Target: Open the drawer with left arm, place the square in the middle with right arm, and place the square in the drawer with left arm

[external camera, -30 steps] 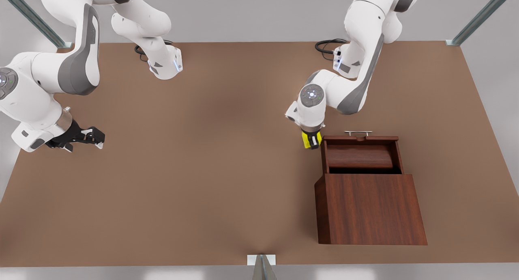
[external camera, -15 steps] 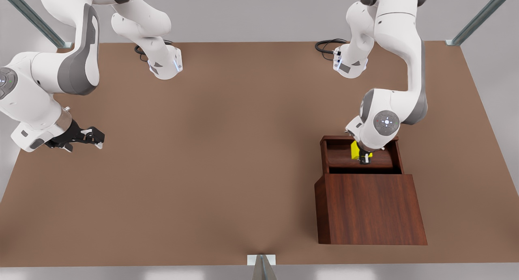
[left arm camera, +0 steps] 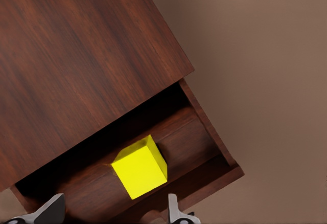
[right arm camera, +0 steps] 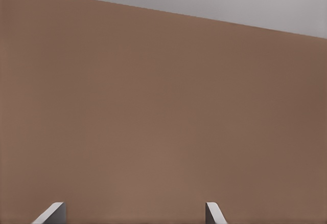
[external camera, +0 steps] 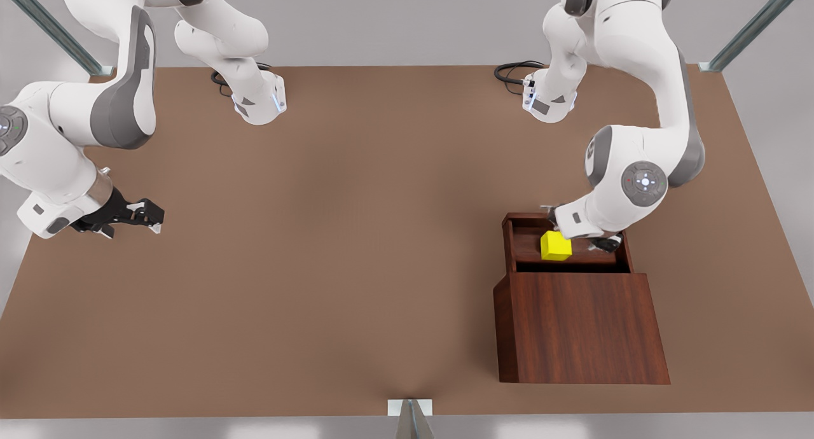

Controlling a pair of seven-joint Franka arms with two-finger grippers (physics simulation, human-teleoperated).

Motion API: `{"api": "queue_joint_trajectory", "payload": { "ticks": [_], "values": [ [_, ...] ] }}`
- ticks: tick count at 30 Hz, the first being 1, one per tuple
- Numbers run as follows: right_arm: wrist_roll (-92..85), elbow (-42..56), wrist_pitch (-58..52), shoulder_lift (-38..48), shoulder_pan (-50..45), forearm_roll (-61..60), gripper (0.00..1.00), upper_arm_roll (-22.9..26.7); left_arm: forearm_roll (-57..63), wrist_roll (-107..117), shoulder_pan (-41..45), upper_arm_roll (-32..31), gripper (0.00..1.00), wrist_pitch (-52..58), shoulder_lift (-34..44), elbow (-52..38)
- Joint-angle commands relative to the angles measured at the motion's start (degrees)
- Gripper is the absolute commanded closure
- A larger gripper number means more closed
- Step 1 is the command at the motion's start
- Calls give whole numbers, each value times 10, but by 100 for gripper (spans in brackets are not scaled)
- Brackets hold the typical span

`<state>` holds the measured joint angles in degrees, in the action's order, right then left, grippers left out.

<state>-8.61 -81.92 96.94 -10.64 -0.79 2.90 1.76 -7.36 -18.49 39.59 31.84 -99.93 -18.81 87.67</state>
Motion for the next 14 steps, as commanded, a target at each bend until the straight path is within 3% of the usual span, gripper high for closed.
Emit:
{"api": "queue_joint_trajectory", "payload": {
  "ticks": [1,3,6,8,10,14],
  "values": [
    [0,0,0,0,0,0,0,0,-12,21,0,2,0,0,1,0],
    [0,-1,0,0,0,0,0,0,-7,58,-30,-1,0,-6,19,-12],
    [0,-1,0,0,0,0,0,0,89,139,-226,-231,0,-7,69,-15],
    [0,0,0,0,0,0,0,0,138,149,-287,-299,0,-8,93,-7],
    [0,-1,0,0,0,0,0,0,139,152,-336,-346,0,-13,109,2],
    [0,-1,0,0,0,0,0,0,139,158,-364,-373,0,-14,111,7]
  ]
}}
